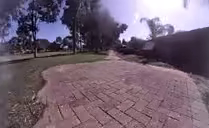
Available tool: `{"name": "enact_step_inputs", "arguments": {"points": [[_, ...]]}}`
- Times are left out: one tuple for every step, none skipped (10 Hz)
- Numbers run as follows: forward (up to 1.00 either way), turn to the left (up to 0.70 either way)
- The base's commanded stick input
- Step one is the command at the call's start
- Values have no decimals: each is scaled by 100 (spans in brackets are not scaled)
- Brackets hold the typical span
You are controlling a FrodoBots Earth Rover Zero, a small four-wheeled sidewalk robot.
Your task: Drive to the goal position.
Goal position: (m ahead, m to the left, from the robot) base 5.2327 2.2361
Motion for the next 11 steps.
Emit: {"name": "enact_step_inputs", "arguments": {"points": [[70,0],[70,0],[70,0],[70,0],[70,0],[70,0],[70,0],[70,0],[70,0],[70,0],[70,0]]}}
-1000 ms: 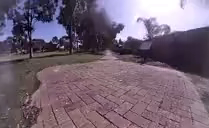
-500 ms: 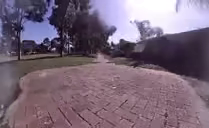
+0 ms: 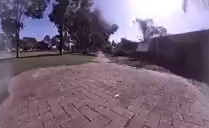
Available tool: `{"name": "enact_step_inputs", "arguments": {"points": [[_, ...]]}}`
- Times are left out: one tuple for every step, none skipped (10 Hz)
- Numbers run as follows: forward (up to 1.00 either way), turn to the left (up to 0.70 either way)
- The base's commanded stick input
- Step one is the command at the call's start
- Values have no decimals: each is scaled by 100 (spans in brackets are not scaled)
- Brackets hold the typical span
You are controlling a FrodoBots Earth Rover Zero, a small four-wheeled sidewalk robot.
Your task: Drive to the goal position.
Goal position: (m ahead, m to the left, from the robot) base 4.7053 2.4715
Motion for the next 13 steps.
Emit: {"name": "enact_step_inputs", "arguments": {"points": [[70,0],[70,0],[70,0],[70,0],[70,0],[70,0],[70,0],[70,0],[70,0],[70,0],[70,0],[70,0],[70,0]]}}
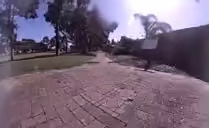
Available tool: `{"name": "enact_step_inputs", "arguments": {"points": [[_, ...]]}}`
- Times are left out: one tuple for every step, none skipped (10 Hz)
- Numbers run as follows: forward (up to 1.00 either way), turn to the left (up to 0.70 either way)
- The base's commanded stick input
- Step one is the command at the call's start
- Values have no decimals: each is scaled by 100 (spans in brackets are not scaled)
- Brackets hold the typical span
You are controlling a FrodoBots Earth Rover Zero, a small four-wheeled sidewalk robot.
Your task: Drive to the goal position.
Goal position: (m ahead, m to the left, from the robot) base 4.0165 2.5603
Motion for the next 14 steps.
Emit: {"name": "enact_step_inputs", "arguments": {"points": [[70,0],[70,0],[70,0],[70,0],[70,0],[70,0],[70,0],[70,0],[70,2],[70,1],[70,0],[70,0],[70,0],[70,0]]}}
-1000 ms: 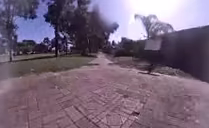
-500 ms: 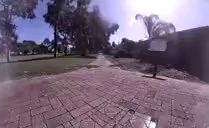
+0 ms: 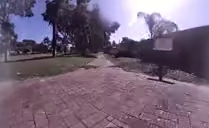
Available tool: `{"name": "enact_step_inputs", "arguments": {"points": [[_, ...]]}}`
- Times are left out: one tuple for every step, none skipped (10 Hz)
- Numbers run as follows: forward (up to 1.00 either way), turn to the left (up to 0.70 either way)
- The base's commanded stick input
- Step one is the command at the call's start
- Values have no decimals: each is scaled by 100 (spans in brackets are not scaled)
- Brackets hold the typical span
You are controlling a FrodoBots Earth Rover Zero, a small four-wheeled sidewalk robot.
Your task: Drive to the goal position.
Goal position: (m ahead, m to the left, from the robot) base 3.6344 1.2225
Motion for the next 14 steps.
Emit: {"name": "enact_step_inputs", "arguments": {"points": [[70,0],[70,0],[70,0],[70,2],[70,2],[70,2],[70,2],[70,2],[70,2],[70,2],[70,2],[70,2],[70,2],[70,2]]}}
